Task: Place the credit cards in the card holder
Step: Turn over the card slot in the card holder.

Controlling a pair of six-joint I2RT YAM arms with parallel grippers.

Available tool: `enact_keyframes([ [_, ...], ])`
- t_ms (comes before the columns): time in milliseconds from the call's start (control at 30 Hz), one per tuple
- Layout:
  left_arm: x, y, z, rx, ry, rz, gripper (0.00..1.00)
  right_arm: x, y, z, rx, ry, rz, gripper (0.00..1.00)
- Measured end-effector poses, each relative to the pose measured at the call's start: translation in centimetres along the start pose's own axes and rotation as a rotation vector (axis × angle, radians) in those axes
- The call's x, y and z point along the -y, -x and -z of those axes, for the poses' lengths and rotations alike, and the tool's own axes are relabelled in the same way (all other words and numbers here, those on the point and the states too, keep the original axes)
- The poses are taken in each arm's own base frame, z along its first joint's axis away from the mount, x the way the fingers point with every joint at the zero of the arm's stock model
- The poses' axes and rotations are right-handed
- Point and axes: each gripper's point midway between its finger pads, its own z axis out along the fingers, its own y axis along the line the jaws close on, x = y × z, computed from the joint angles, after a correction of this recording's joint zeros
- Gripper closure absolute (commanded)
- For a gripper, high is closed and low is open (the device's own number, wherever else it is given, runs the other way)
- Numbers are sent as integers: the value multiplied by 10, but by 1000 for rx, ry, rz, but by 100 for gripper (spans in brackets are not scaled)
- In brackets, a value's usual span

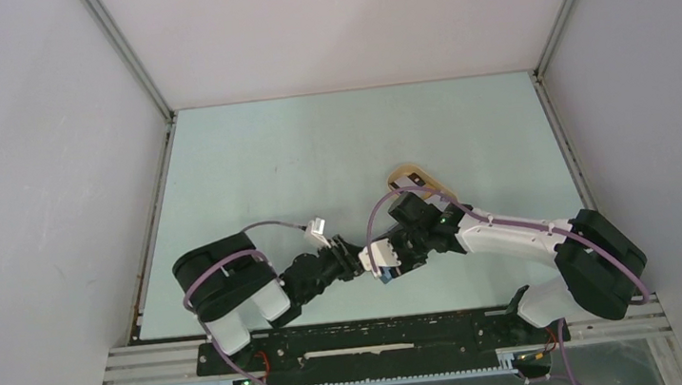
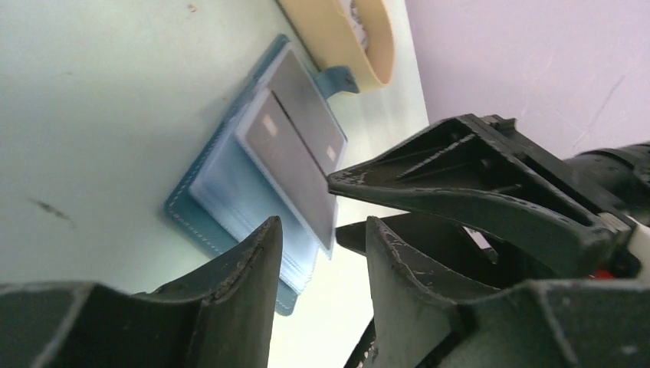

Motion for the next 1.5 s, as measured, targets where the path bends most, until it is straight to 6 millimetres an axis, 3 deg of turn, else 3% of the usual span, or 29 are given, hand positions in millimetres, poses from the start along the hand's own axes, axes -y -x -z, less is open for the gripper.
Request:
enact_keyframes([
  [133,-10,0,-1,1,32,30,49,1,0,0,0,-2,-3,49],
  [467,-8,7,-11,21,29,63,49,2,-1,2,2,-9,-13,49],
  [767,-19,8,-18,24,59,83,49,3,-2,3,3,-15,-22,50],
  [1167,-16,5,-35,-1,42,95,52,4,-2,4,5,-20,-22,50],
  [1500,-15,6,-44,-18,33,97,55,5,4,17,49,-29,-36,35],
])
